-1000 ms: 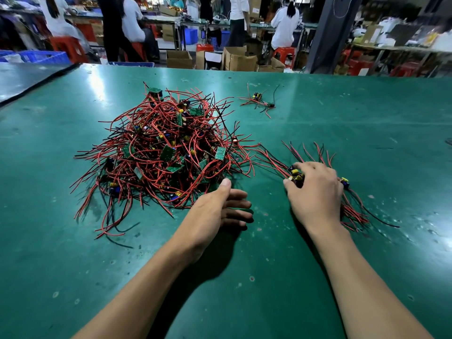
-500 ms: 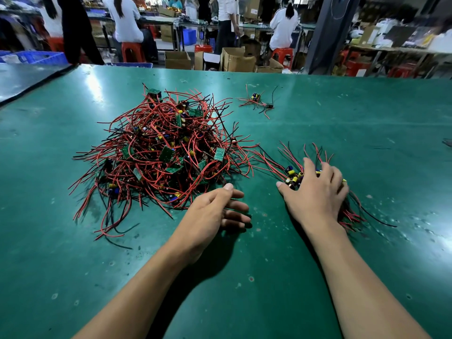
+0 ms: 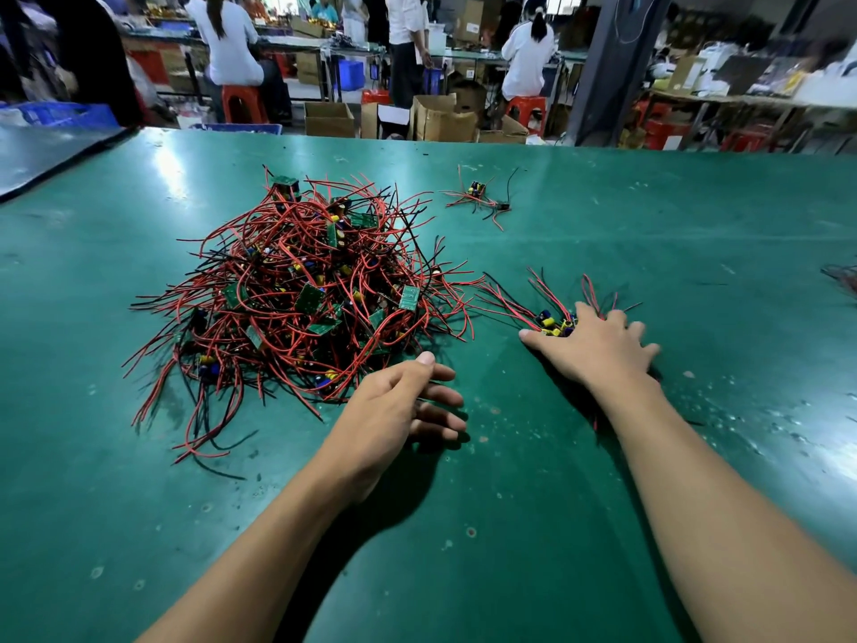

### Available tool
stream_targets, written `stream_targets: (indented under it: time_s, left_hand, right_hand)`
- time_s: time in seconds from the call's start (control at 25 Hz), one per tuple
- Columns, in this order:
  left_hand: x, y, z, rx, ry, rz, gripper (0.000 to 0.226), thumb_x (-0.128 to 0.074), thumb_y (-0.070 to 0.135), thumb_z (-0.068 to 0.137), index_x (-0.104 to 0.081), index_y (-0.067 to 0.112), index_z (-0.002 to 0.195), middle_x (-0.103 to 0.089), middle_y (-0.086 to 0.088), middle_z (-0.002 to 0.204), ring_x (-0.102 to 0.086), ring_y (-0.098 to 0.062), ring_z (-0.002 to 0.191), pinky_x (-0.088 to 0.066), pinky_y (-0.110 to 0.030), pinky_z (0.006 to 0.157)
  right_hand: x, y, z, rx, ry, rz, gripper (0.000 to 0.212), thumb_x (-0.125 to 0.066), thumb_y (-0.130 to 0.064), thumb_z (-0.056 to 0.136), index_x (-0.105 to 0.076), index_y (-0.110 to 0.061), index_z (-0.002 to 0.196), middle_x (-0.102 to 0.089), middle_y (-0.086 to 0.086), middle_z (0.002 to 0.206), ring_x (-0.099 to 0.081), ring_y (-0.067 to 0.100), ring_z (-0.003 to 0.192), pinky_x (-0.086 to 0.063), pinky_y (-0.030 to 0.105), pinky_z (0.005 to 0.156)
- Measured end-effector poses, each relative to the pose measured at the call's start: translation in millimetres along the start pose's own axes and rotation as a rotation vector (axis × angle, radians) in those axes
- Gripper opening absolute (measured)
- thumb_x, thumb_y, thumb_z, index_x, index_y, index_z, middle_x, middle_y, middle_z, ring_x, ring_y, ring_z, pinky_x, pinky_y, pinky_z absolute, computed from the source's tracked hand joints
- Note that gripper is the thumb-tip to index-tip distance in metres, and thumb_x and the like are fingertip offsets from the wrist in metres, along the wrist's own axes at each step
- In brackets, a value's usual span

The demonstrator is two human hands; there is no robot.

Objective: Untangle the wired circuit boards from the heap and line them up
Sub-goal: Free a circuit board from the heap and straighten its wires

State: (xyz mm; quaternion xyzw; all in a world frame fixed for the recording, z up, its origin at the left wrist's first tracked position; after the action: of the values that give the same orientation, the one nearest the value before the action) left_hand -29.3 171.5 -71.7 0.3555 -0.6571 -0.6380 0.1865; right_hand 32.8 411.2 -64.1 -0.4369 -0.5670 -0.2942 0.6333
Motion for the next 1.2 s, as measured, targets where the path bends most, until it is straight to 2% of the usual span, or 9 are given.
stream_targets:
  time_s: [0.16, 0.28, 0.36, 0.52, 0.68, 0.76, 0.84, 1.0, 1.2]
  left_hand:
    - [0, 0, 0, 0.005, -0.005, 0.001, 0.040, -0.045, 0.034, 0.102, -0.063, -0.001, 0.107, -0.069, -0.016, 0.086, -0.066, -0.027, 0.069, -0.058, -0.037, 0.068]
    - [0, -1, 0, 0.002, -0.002, 0.012, 0.041, -0.044, 0.035, 0.102, -0.063, -0.001, 0.107, -0.070, -0.015, 0.086, -0.067, -0.028, 0.069, -0.058, -0.038, 0.069]
    - [0, -1, 1, -0.002, 0.004, 0.015, 0.040, -0.044, 0.034, 0.103, -0.063, -0.002, 0.106, -0.070, -0.015, 0.084, -0.066, -0.027, 0.067, -0.058, -0.036, 0.067]
    - [0, 0, 0, 0.001, 0.005, 0.015, 0.041, -0.044, 0.034, 0.102, -0.063, -0.002, 0.107, -0.070, -0.015, 0.085, -0.066, -0.028, 0.068, -0.058, -0.037, 0.068]
    - [1, 0, 0, 0.001, 0.001, 0.013, 0.041, -0.044, 0.035, 0.102, -0.063, -0.002, 0.108, -0.070, -0.015, 0.085, -0.066, -0.028, 0.068, -0.058, -0.036, 0.066]
    - [2, 0, -1, 0.001, 0.000, 0.009, 0.041, -0.045, 0.035, 0.102, -0.062, -0.002, 0.108, -0.070, -0.016, 0.086, -0.066, -0.028, 0.069, -0.059, -0.037, 0.067]
    - [2, 0, -1, 0.000, 0.002, 0.011, 0.041, -0.045, 0.034, 0.102, -0.062, -0.002, 0.108, -0.070, -0.017, 0.086, -0.066, -0.028, 0.069, -0.059, -0.036, 0.066]
    - [2, -1, -1, -0.002, 0.008, 0.001, 0.041, -0.045, 0.034, 0.102, -0.062, -0.003, 0.107, -0.070, -0.015, 0.083, -0.066, -0.028, 0.067, -0.058, -0.035, 0.065]
    - [2, -1, -1, 0.000, 0.006, -0.006, 0.040, -0.045, 0.034, 0.102, -0.063, -0.002, 0.107, -0.070, -0.015, 0.083, -0.066, -0.027, 0.068, -0.058, -0.035, 0.065]
  right_hand:
    - [-4, 0, 0, 0.015, 0.170, 0.126, 0.051, -0.055, -0.058, 0.086, -0.063, -0.024, 0.122, -0.054, 0.015, 0.131, -0.045, 0.040, 0.123, -0.036, 0.046, 0.101]
    - [-6, 9, -1, 0.090, 0.295, 0.223, 0.039, -0.055, -0.050, 0.090, -0.071, -0.020, 0.110, -0.065, 0.016, 0.113, -0.057, 0.041, 0.109, -0.046, 0.044, 0.091]
    - [-6, 15, 1, 0.116, 0.343, 0.262, 0.034, -0.056, -0.043, 0.093, -0.071, -0.019, 0.113, -0.068, 0.017, 0.111, -0.060, 0.041, 0.106, -0.049, 0.044, 0.088]
    - [-5, 24, 5, 0.124, 0.364, 0.307, 0.045, -0.057, -0.050, 0.095, -0.062, -0.020, 0.127, -0.069, 0.015, 0.118, -0.060, 0.040, 0.110, -0.047, 0.044, 0.089]
    - [-9, 17, 5, 0.119, 0.165, 0.118, 0.097, -0.046, -0.091, 0.072, -0.041, -0.030, 0.146, -0.050, 0.011, 0.144, -0.046, 0.037, 0.131, -0.037, 0.050, 0.103]
    - [-15, 10, 3, 0.144, 0.074, 0.030, 0.112, -0.042, -0.099, 0.062, -0.028, -0.035, 0.153, -0.035, 0.010, 0.155, -0.036, 0.037, 0.138, -0.030, 0.051, 0.109]
    - [-19, 7, 4, 0.153, 0.097, 0.019, 0.102, -0.045, -0.094, 0.068, -0.036, -0.035, 0.149, -0.037, 0.011, 0.152, -0.036, 0.037, 0.136, -0.030, 0.049, 0.107]
    - [-18, 9, 9, 0.186, 0.265, 0.085, 0.062, -0.055, -0.074, 0.084, -0.063, -0.030, 0.126, -0.057, 0.009, 0.130, -0.045, 0.036, 0.121, -0.037, 0.043, 0.095]
    - [-14, 18, 13, 0.151, 0.282, 0.132, 0.057, -0.058, -0.070, 0.085, -0.067, -0.028, 0.122, -0.060, 0.010, 0.124, -0.046, 0.036, 0.118, -0.040, 0.043, 0.092]
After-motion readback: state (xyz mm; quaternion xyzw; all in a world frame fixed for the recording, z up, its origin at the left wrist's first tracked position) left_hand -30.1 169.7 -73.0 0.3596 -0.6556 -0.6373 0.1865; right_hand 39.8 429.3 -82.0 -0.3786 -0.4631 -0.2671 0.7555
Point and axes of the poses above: each hand's wrist, its own z-axis towards the middle knuckle, its own x-axis out of the back of the hand, y = z × x, the point moved 1 cm from there along z, towards the middle knuckle
